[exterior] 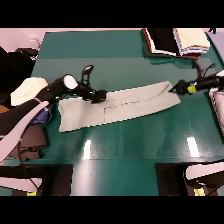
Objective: Fold the shirts.
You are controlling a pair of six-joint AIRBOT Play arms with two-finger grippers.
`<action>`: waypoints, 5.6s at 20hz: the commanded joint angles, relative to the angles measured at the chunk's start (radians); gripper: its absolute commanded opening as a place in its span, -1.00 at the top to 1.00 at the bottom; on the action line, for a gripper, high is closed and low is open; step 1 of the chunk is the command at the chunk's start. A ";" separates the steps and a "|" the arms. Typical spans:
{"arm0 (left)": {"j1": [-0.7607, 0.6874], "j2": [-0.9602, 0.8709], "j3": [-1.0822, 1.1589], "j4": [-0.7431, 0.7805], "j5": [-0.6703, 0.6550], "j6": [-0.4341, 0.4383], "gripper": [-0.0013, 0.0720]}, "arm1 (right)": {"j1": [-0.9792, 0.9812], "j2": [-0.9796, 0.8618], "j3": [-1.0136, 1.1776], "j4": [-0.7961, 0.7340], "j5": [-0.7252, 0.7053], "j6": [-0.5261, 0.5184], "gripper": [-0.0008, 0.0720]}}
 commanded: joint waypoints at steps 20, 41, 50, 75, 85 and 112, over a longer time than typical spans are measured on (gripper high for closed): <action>0.032 -0.100 0.289 0.095 -0.134 -0.022 0.90 | 0.624 0.291 0.268 0.160 -0.130 0.196 0.94; 0.320 0.483 0.208 0.330 -0.230 0.016 0.90 | 0.653 0.213 -0.159 -0.001 -0.380 0.179 -0.26; 0.312 0.483 0.187 0.308 -0.196 0.016 0.90 | 0.520 -0.067 -0.241 0.233 -0.289 0.131 -0.75; 0.026 0.479 0.149 0.182 -0.097 -0.020 0.90 | -0.206 0.331 -0.113 -0.161 -0.344 0.138 0.94; 0.026 0.443 0.149 0.179 -0.111 -0.046 0.90 | -0.496 0.208 0.159 -0.156 -0.344 0.135 0.94; 0.026 0.439 0.149 0.181 -0.125 0.016 0.90 | -0.869 0.557 -0.173 -0.506 -0.122 0.140 -0.49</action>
